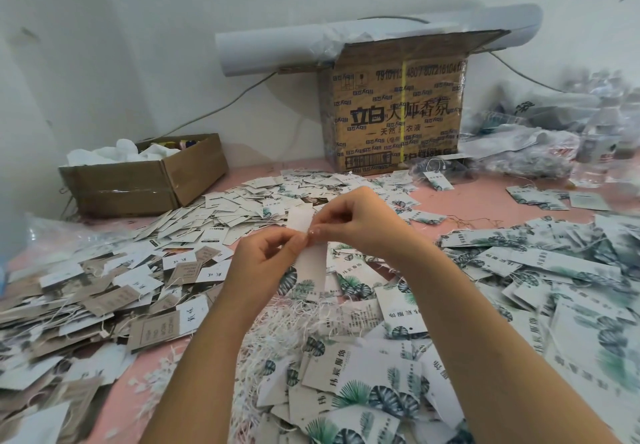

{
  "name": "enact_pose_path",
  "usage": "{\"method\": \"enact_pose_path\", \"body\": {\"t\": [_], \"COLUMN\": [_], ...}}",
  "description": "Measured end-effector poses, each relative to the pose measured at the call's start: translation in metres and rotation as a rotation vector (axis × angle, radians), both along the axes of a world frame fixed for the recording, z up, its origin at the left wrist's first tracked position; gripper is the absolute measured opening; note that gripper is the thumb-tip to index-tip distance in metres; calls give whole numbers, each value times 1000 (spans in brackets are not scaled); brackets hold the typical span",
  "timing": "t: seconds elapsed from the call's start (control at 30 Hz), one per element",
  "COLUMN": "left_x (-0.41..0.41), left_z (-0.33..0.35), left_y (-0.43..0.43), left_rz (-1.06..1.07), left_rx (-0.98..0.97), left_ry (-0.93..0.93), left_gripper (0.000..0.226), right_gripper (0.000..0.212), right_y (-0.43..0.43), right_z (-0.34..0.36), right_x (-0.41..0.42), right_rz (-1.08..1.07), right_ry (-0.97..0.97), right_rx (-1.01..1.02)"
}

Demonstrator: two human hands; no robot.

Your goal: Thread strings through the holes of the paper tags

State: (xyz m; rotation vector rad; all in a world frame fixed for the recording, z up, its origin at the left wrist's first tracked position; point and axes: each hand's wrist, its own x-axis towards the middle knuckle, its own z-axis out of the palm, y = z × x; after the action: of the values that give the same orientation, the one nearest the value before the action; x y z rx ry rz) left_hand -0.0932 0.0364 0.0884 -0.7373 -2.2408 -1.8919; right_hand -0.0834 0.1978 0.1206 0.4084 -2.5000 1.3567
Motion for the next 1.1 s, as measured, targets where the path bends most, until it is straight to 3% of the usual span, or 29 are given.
{"method": "enact_pose_path", "body": {"t": [0.07, 0.17, 0.57, 0.93, 1.1], "left_x": [-1, -7, -11, -8, -8], "left_z": [0, -3, -5, -2, -4], "left_y": [-1, -2, -5, 0, 3], "left_rz": [3, 12, -7, -70, -127], "left_rx": [6, 0, 13, 97, 119], "left_ry": [-16, -25, -15, 50, -31], "left_gripper": [5, 34, 36, 70, 79], "right_gripper": [10, 14, 7, 7, 8], "right_y": [1, 3, -4, -10, -10], "right_z": [0, 0, 3, 4, 5], "right_x": [-1, -2, 1, 2, 2], "right_rz": [-54, -130, -252, -265, -266], "right_ry": [22, 40, 239, 357, 357], "right_rx": [-44, -82, 91, 175, 229]}}
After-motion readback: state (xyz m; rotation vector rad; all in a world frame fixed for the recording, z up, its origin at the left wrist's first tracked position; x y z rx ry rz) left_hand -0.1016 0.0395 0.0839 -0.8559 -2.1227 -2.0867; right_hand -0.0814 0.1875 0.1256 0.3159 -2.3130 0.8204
